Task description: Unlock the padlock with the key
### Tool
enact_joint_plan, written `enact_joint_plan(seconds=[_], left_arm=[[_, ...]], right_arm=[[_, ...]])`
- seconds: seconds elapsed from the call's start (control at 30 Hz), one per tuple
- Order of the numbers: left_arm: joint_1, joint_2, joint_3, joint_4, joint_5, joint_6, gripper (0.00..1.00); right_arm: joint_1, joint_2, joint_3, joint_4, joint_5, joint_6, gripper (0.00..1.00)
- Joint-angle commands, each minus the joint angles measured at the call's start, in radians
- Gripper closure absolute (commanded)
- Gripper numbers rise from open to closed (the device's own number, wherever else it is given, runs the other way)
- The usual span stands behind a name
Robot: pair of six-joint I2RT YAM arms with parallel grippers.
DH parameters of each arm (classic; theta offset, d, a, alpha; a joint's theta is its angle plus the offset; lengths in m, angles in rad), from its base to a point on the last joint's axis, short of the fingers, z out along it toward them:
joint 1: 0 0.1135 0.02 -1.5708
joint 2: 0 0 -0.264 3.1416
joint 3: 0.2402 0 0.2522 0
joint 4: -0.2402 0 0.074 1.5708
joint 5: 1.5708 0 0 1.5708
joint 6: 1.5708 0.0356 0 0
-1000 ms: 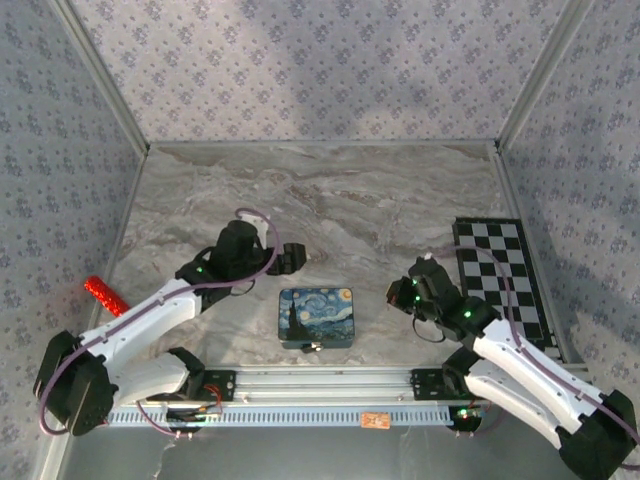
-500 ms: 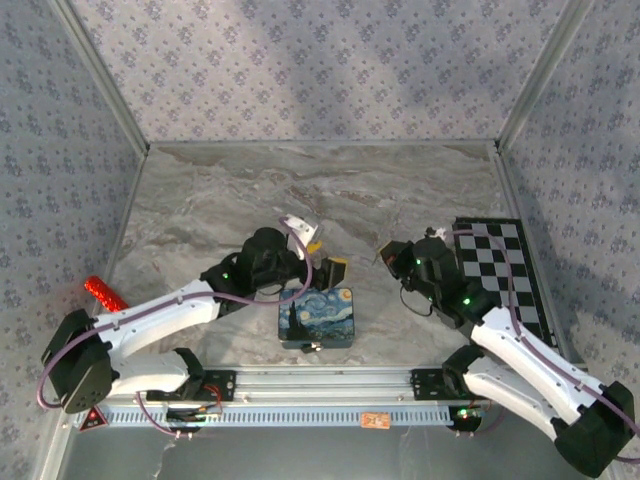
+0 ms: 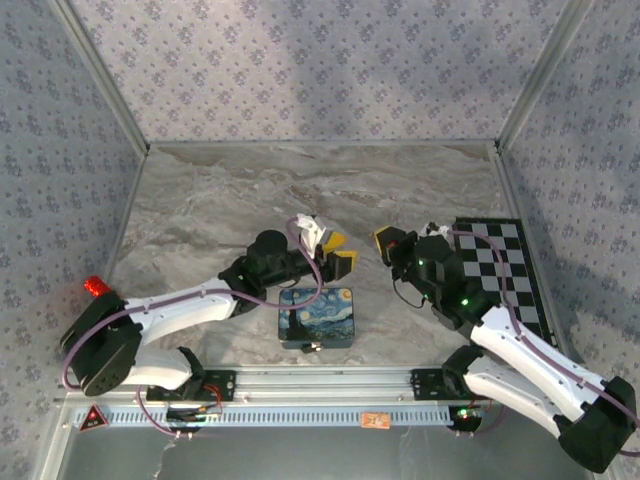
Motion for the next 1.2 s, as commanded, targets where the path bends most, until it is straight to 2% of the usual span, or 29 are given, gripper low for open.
enact_joint_plan(seconds=[0.0, 0.13, 0.3, 0.53, 0.73, 1.17], left_arm=[[-0.006, 0.024, 0.011, 0.123, 0.075, 0.032, 0.54], [0.006, 0.058, 0.024, 0.174, 0.118, 0.023, 0.69], [0.016, 0.083, 0.033, 0.205, 0.137, 0.033, 0.70], [0.036, 0.100, 0.039, 0.222, 0.125, 0.036, 0.80], [0.047, 0.109, 0.055, 0.236, 0.177, 0.028, 0.88], [0.057, 0.126, 0.071, 0.237, 0.211, 0.015, 0.98]], right_arm=[[0.011, -0.002, 0.025, 0.037, 0.048, 0.038, 1.00], [0.025, 0.010, 0.023, 0.085, 0.057, 0.055, 1.00], [0.033, 0.009, 0.018, 0.115, 0.061, 0.063, 1.00], [0.043, 0.021, 0.023, 0.128, 0.048, 0.064, 1.00], [0.048, 0.026, 0.029, 0.129, 0.044, 0.059, 1.00], [0.057, 0.041, 0.030, 0.148, 0.030, 0.054, 1.00]])
